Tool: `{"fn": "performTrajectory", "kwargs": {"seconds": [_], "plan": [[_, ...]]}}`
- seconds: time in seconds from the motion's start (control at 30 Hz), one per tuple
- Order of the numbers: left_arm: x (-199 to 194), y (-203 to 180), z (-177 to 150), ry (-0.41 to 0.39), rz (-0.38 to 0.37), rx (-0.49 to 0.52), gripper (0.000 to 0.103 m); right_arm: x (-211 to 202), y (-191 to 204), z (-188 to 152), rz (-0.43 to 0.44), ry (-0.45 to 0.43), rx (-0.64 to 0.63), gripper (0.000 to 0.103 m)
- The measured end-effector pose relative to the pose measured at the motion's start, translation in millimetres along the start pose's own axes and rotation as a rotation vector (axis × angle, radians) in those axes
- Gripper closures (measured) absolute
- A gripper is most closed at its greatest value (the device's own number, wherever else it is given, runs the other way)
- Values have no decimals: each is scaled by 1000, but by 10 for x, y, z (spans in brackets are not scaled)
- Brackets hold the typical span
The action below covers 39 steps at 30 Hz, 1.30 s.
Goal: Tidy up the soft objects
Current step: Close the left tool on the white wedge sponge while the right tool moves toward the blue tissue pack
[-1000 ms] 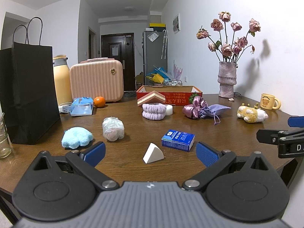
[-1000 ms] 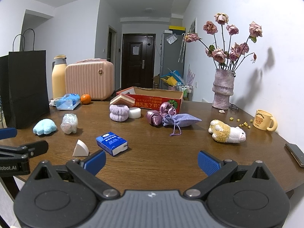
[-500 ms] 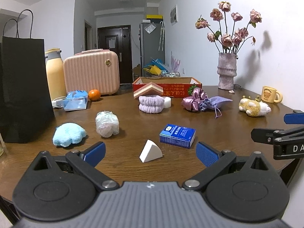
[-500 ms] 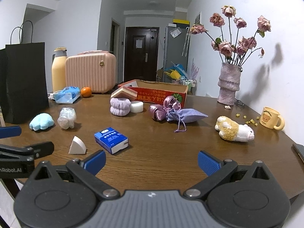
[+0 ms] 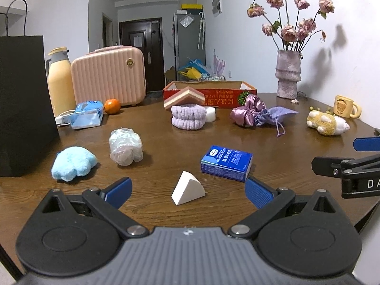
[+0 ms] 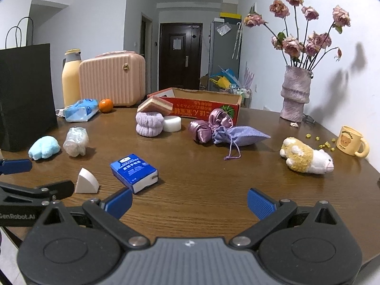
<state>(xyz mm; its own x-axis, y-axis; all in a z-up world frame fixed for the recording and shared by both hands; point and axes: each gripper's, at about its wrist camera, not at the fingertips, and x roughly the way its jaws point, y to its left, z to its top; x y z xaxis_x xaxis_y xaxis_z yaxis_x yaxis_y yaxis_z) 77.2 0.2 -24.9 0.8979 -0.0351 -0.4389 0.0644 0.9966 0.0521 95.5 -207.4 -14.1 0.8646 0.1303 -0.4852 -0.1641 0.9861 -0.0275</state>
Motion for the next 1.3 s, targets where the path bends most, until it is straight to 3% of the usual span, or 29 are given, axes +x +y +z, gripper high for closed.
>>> {"fn": "performTrajectory", "kwargs": {"seconds": [0.47,0.77,0.87,1.2,1.3], "plan": [[523,5,36,86,11,-3,8,499,-18,67,10,58,-6,0],[790,21,44,135,18,-9,21,736,6,103,36,83,-15,0],[856,37,41,149,18,-12,27,798,30,119,46,88,-20,0],[1015,93,34,195,-18,-29,68,925,91,162,66,99,-34,0],[1017,102,39,189,-40,-31,71,947,109,166,77,101,-37,0]]}}
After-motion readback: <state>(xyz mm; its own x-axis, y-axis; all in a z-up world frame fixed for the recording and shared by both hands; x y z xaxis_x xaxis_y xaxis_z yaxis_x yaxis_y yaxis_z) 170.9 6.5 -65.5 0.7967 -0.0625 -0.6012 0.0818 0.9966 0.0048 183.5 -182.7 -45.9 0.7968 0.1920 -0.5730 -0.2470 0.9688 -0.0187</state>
